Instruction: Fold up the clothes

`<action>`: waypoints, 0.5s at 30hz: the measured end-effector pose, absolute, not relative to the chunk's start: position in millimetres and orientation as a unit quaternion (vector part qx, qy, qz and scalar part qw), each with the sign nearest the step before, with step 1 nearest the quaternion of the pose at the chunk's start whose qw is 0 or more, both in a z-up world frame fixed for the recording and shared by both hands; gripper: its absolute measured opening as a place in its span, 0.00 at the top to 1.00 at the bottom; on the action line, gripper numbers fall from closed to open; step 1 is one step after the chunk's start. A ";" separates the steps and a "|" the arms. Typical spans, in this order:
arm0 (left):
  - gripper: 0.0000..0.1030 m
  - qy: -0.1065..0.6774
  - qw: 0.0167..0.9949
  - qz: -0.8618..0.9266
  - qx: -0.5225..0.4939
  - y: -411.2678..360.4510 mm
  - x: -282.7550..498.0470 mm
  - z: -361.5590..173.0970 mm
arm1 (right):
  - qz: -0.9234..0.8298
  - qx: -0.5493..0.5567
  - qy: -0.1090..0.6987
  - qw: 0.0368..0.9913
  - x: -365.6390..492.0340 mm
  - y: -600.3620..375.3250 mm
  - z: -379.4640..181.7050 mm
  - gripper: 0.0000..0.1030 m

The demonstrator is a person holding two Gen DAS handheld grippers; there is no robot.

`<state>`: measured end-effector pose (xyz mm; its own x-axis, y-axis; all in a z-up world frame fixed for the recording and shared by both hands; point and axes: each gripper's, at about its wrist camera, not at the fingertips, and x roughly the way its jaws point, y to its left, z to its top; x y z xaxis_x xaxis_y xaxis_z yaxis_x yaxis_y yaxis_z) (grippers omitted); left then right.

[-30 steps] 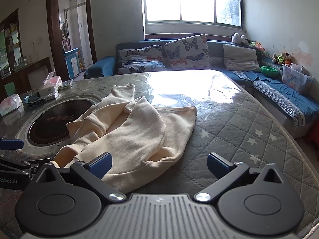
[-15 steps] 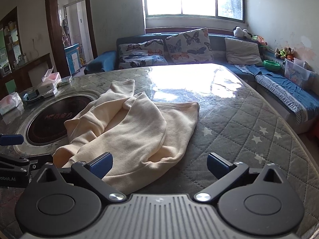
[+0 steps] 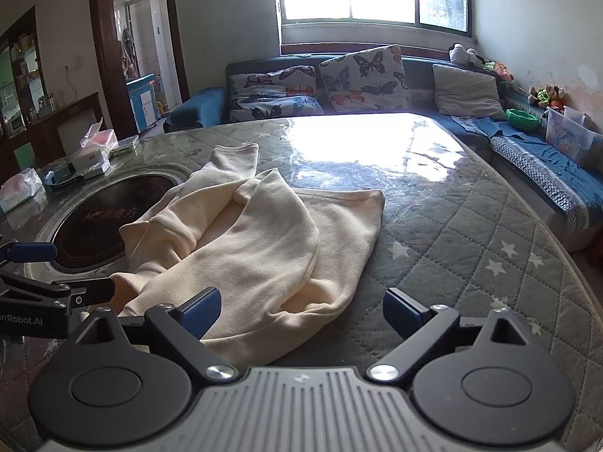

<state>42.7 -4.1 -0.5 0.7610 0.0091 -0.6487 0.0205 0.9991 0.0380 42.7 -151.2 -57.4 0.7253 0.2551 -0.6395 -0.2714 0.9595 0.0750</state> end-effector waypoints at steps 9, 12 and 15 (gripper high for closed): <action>0.00 0.350 0.937 -0.006 0.022 -4.3 55.9 0.6 | 0.148 -0.010 0.347 0.926 52.8 -152.6 -55.5 0.14; 0.01 0.348 0.937 -0.007 0.024 -5.0 60.5 1.9 | 0.149 -0.012 0.345 0.927 56.0 -152.4 -54.3 0.16; 0.01 0.347 0.937 -0.010 0.027 -6.5 64.6 3.1 | 0.151 -0.013 0.345 0.926 60.9 -152.4 -53.1 0.18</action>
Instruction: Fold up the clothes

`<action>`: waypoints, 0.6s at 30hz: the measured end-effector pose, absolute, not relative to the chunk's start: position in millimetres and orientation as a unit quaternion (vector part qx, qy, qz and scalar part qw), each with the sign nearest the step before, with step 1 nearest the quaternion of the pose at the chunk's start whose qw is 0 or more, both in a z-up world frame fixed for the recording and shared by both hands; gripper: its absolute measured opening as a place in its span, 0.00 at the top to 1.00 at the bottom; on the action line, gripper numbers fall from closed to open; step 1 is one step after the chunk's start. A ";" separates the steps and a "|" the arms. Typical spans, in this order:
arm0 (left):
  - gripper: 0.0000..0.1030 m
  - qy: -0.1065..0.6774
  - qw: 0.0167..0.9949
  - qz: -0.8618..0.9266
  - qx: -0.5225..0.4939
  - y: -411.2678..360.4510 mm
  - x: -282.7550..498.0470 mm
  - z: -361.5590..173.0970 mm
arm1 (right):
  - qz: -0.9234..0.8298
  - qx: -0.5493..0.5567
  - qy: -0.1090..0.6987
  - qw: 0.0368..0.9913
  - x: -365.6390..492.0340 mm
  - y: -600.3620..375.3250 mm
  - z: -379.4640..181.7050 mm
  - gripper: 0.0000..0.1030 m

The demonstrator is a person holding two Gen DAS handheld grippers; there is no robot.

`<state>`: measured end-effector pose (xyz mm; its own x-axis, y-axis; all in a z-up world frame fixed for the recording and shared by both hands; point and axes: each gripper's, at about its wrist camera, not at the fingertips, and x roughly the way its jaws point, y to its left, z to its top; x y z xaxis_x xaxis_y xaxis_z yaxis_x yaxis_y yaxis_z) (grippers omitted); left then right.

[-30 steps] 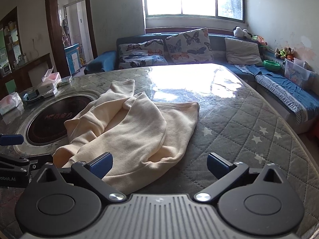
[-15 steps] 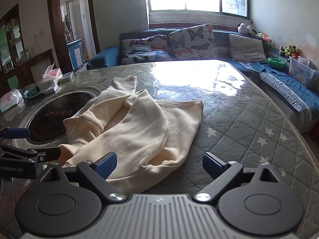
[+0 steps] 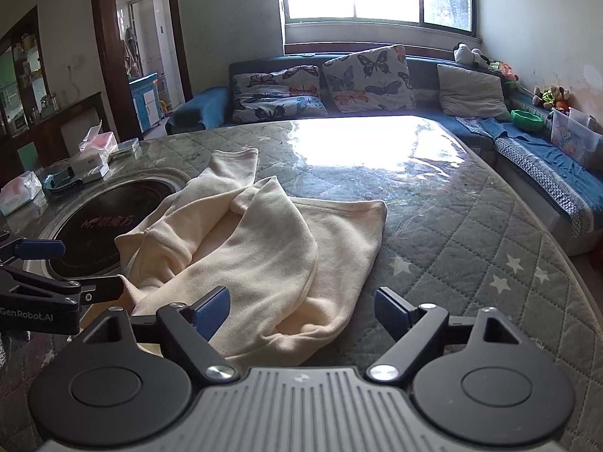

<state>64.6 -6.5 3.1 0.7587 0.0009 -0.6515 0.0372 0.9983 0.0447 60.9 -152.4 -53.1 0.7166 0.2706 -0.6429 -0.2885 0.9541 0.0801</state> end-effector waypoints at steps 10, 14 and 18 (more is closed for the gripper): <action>0.08 0.343 0.939 -0.020 0.036 -9.9 80.2 8.7 | 0.154 -0.020 0.346 0.925 78.6 -150.9 -52.1 0.23; 0.10 0.335 0.941 -0.022 0.038 -11.3 86.0 15.5 | 0.156 -0.020 0.340 0.927 87.4 -149.7 -47.8 0.25; 0.13 0.331 0.943 -0.025 0.042 -12.0 92.8 20.6 | 0.161 -0.018 0.338 0.927 94.7 -149.1 -45.7 0.27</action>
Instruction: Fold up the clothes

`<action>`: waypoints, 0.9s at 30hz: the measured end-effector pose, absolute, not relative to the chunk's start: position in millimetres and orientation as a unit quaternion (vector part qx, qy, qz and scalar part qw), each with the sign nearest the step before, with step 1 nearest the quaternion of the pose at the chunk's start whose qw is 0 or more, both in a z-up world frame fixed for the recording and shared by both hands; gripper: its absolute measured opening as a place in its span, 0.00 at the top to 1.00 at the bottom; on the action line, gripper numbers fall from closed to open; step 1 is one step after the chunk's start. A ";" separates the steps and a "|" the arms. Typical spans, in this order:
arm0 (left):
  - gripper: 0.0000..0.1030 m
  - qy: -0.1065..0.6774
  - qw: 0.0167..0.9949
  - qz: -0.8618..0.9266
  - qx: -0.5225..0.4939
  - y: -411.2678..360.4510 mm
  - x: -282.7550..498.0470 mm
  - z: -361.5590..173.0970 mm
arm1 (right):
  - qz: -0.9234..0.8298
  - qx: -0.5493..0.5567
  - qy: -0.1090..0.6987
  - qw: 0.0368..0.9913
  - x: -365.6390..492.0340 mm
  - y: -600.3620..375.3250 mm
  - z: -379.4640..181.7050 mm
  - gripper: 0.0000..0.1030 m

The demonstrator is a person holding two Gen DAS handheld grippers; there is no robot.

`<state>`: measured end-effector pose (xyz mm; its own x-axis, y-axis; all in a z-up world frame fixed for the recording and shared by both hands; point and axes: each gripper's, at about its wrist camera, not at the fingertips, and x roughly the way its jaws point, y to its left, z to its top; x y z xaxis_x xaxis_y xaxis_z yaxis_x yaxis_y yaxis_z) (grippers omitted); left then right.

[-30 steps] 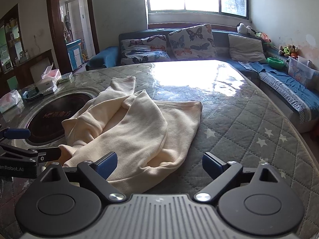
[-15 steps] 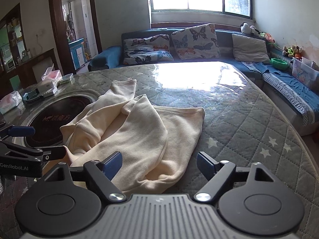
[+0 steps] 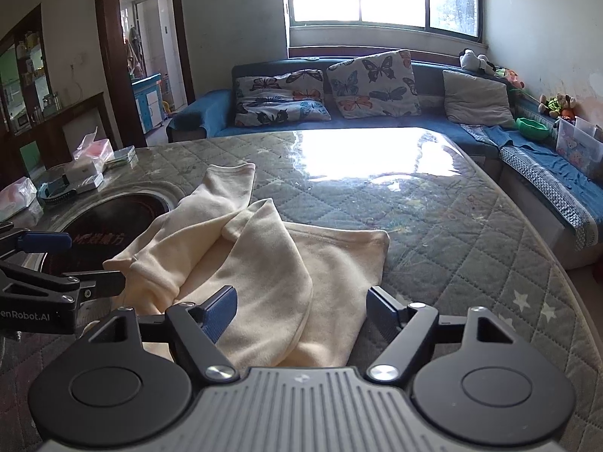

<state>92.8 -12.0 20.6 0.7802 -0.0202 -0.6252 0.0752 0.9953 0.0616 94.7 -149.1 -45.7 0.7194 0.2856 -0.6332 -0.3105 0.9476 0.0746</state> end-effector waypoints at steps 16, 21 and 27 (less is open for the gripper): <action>0.43 0.352 0.930 -0.067 0.082 -36.1 151.3 2.3 | 0.199 -0.025 0.357 0.912 158.5 -125.6 -57.6 0.45; 0.70 0.373 0.920 -0.075 0.089 -35.1 164.9 -10.5 | 0.208 -0.032 0.361 0.909 178.3 -112.3 -65.1 0.49; 0.95 0.369 0.922 -0.080 0.082 -27.3 157.4 -13.8 | 0.221 -0.020 0.380 0.898 194.8 -102.2 -76.9 0.63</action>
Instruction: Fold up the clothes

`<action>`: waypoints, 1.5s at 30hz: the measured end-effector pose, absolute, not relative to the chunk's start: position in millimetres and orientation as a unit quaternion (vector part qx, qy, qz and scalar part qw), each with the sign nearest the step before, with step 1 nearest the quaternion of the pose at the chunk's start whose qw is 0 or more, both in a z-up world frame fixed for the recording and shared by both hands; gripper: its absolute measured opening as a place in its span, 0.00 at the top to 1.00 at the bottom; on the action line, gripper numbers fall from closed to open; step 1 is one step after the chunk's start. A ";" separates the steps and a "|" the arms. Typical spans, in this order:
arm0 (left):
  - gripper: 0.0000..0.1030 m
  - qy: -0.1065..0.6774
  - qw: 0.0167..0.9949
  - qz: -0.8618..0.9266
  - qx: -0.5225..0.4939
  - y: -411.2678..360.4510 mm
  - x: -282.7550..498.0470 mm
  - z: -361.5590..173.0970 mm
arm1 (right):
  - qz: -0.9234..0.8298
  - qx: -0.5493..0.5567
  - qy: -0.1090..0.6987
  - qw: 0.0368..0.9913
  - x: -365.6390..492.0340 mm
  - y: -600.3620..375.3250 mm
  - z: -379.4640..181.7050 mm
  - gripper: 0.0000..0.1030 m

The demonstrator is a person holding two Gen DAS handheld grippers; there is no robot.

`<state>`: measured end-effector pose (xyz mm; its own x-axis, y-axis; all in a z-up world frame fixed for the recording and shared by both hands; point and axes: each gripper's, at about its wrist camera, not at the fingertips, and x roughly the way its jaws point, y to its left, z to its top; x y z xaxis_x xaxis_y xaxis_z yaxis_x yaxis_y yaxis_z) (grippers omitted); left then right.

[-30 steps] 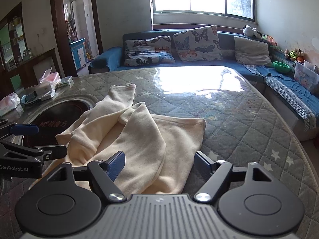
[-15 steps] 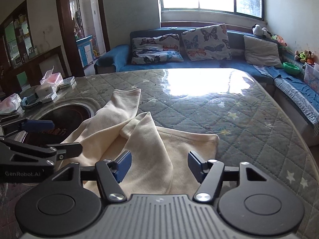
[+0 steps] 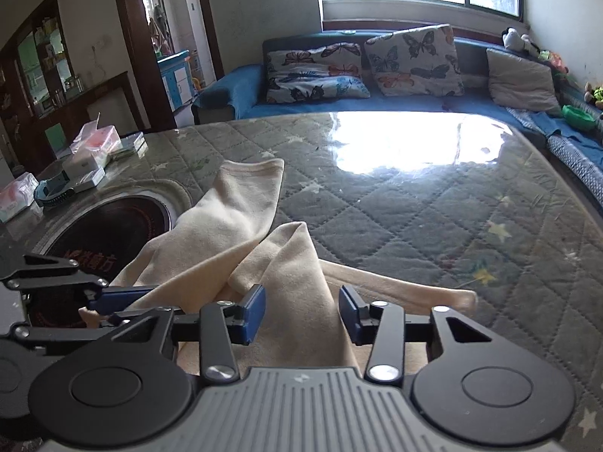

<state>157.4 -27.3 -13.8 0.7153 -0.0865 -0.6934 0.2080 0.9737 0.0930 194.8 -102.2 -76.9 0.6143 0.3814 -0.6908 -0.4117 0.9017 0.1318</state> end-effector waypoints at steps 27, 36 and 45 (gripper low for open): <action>0.98 0.354 0.932 0.044 -0.067 85.4 -18.6 12.2 | 0.059 0.101 0.266 0.957 36.9 -271.4 -32.2 0.96; 0.96 0.375 0.925 0.046 -0.032 84.0 -46.9 1.7 | -0.004 0.098 0.333 0.938 15.9 -315.2 -59.0 0.93; 0.94 0.353 0.934 -0.061 0.004 35.7 -37.8 14.0 | 0.005 0.075 0.298 0.952 18.8 -310.8 -38.9 0.90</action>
<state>-37.8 35.7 14.0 0.7431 -0.1113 -0.6599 0.1168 0.9925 -0.0360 18.8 -310.8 -38.9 0.8221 0.0541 -0.5668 0.0354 0.9887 0.1457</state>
